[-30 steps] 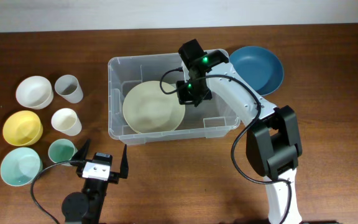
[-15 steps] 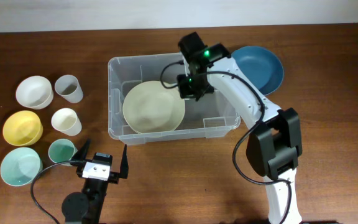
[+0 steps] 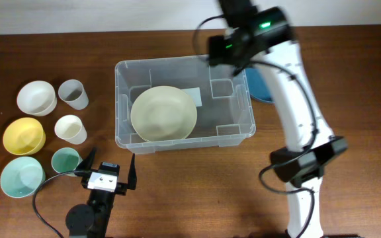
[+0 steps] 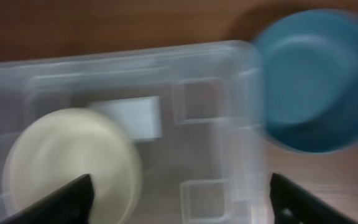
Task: Pack container
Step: 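Move the right gripper to the blue plate and grasp its rim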
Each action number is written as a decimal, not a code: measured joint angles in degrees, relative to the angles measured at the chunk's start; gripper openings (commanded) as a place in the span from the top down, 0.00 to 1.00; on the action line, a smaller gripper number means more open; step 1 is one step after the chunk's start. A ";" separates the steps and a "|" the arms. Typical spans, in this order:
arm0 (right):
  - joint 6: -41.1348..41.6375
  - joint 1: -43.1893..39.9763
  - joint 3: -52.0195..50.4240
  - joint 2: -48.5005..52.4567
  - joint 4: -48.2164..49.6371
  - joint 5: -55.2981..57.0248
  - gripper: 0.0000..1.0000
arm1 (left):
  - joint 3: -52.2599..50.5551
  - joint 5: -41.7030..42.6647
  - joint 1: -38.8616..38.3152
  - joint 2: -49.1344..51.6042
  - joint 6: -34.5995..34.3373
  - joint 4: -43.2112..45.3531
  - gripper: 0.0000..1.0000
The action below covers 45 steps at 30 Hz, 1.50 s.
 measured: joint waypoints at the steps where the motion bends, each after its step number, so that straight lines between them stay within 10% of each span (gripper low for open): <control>1: 1.46 -3.19 0.24 0.00 -1.42 1.03 0.06 | 0.00 0.00 0.00 0.00 0.02 0.02 0.00; 12: 7.21 -23.98 -6.40 0.00 3.87 -0.72 0.03 | 0.00 0.00 0.00 0.00 0.00 0.02 0.00; 26: 9.53 -25.49 -38.58 0.33 22.64 -5.68 0.03 | 0.00 0.00 0.00 0.00 0.02 0.02 0.00; 45: 15.58 -26.58 -47.01 0.33 30.67 -8.26 0.11 | 0.00 0.00 0.00 0.00 0.00 0.00 0.00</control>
